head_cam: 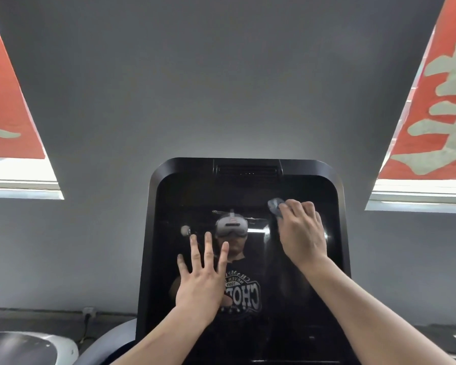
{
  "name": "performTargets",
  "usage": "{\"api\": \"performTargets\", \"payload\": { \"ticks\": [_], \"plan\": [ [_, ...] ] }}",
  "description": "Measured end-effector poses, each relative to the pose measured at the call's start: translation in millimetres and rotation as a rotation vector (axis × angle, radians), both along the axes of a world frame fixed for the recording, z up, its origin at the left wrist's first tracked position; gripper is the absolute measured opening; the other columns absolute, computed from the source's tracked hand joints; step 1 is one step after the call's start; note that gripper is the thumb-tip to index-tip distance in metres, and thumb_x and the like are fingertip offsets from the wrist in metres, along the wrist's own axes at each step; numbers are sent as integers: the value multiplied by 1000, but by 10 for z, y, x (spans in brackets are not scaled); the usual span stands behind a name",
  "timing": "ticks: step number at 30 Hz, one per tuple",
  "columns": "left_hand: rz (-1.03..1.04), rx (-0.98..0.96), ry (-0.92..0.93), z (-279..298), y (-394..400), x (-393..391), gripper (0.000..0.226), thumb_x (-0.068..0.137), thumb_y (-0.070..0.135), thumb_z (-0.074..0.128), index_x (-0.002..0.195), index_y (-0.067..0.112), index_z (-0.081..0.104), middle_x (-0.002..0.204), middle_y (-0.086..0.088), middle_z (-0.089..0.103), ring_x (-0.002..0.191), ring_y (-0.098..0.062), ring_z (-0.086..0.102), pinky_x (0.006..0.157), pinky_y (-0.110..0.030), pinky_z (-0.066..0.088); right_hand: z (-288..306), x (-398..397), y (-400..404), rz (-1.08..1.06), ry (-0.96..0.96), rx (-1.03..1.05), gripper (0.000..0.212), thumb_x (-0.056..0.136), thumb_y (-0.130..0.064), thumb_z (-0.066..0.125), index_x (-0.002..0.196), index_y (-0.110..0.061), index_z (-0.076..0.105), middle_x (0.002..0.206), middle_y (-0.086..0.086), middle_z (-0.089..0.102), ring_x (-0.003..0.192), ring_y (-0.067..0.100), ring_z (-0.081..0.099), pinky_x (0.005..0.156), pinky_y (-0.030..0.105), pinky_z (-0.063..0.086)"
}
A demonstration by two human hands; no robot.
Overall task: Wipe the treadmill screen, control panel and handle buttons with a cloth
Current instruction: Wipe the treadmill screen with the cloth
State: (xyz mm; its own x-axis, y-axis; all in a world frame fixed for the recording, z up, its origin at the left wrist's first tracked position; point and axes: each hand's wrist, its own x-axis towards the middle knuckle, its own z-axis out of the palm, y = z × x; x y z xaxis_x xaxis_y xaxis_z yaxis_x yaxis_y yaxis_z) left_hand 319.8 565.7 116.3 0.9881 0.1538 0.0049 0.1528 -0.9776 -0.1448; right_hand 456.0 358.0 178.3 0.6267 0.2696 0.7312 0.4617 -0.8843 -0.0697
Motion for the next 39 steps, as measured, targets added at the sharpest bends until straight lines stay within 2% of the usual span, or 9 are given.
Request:
{"api": "performTargets", "payload": {
  "ticks": [4,8,13,20,23,28,32,36,39],
  "plan": [
    [0,1,1,21,-5,-5,127,91,72,57,151,19,-43,145,-26,-59,136,-55,-49,121,-76,2,-23,69,43,-18,35,64,52,94,1,59,143,-13,62,138,1,67,124,32,52,99,46,49],
    [3,7,-8,19,-18,-21,128,91,72,56,150,18,-43,145,-27,-59,138,-56,-47,121,-75,2,-324,-129,215,239,-69,-241,53,98,-10,43,149,-10,57,158,10,52,149,30,43,123,49,32],
    [7,-8,-6,-10,9,19,131,89,70,61,150,22,-44,145,-23,-60,137,-53,-49,120,-76,0,196,245,-124,-53,66,3,52,85,4,62,132,-17,68,129,11,53,114,35,44,94,47,50],
    [19,-5,-17,-23,1,25,130,89,71,61,151,22,-43,145,-23,-60,137,-53,-50,121,-75,0,67,204,55,314,-99,-63,30,95,-1,53,117,-4,74,102,10,68,91,35,55,81,47,55],
    [20,-4,9,-11,-2,21,129,89,72,58,150,22,-44,145,-23,-61,136,-53,-51,121,-75,0,148,331,22,98,-49,182,26,88,11,63,107,-1,74,103,14,66,91,37,51,76,50,56],
    [25,-13,7,8,-11,14,130,88,73,60,151,23,-43,145,-22,-61,136,-51,-51,122,-74,0,104,156,161,372,-66,-156,28,92,2,62,118,0,72,109,11,62,93,33,50,79,43,57],
    [19,-17,17,15,-10,14,130,88,73,59,151,23,-43,144,-22,-62,137,-51,-50,122,-74,0,199,279,99,119,21,130,35,87,12,54,112,-1,74,104,14,61,93,35,46,76,47,56],
    [26,-2,-1,10,-18,4,129,89,74,57,151,22,-43,145,-23,-61,138,-52,-49,122,-74,1,-8,32,182,453,-47,-194,35,99,-8,45,119,1,71,107,10,63,91,32,50,78,42,55],
    [19,-9,13,26,-21,7,128,89,73,57,151,22,-43,145,-22,-61,137,-52,-50,122,-74,1,217,324,30,211,-36,79,32,90,9,57,115,-1,74,103,13,65,90,35,50,76,47,57]
  ]
}}
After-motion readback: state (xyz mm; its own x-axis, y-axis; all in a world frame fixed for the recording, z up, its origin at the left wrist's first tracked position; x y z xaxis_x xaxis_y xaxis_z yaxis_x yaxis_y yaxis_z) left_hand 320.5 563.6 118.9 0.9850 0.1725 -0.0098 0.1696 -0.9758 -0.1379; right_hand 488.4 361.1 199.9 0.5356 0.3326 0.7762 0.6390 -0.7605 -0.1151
